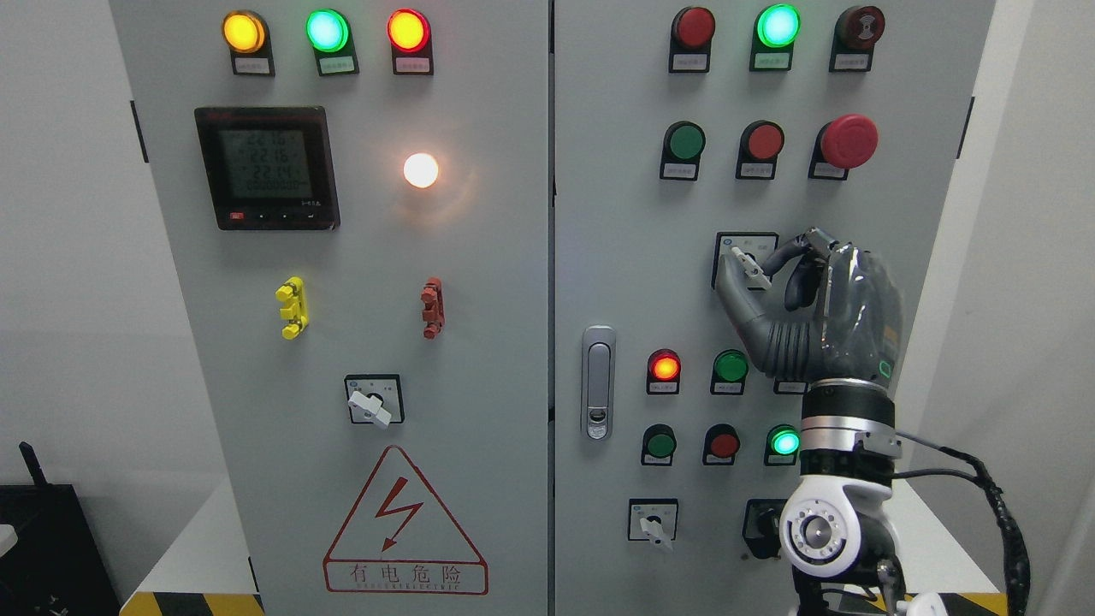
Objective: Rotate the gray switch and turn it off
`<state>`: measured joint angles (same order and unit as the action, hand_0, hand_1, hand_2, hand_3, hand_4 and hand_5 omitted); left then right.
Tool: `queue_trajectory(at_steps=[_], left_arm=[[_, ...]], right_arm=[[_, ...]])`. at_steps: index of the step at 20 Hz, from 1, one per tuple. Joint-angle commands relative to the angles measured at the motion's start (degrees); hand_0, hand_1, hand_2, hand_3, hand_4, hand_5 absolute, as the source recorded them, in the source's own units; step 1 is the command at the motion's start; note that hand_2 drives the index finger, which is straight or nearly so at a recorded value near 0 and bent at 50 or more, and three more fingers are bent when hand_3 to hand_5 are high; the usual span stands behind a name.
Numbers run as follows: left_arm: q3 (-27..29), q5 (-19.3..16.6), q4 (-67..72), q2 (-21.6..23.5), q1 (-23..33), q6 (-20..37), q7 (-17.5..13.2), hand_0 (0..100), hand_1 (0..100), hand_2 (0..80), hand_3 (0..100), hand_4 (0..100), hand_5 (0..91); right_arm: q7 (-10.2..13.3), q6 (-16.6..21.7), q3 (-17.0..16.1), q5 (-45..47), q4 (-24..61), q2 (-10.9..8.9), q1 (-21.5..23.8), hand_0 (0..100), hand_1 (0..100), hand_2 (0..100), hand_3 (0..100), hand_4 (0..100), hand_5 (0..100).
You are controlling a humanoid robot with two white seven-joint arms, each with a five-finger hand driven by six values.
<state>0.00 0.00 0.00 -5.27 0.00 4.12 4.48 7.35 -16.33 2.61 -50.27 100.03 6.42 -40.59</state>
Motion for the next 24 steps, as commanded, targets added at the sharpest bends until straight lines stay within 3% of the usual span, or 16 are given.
queue_trajectory(at_steps=[1,24], left_arm=[[0.44,1.14,-1.49,0.00,-0.53,-0.26,0.09,12,39,0.0,0,0,0.0],[0.44,1.14,-1.49,0.00,-0.53,-0.34,0.09,12,39,0.0,0,0,0.0]], right_arm=[[-0.50,-0.02,0.03,0.00,-0.02,0.00,-0.02,25,49,67,100,96,100],[-0.50,-0.02,0.11,0.00,-0.45,0.09,-0.10,46,50,69,100,97,100]])
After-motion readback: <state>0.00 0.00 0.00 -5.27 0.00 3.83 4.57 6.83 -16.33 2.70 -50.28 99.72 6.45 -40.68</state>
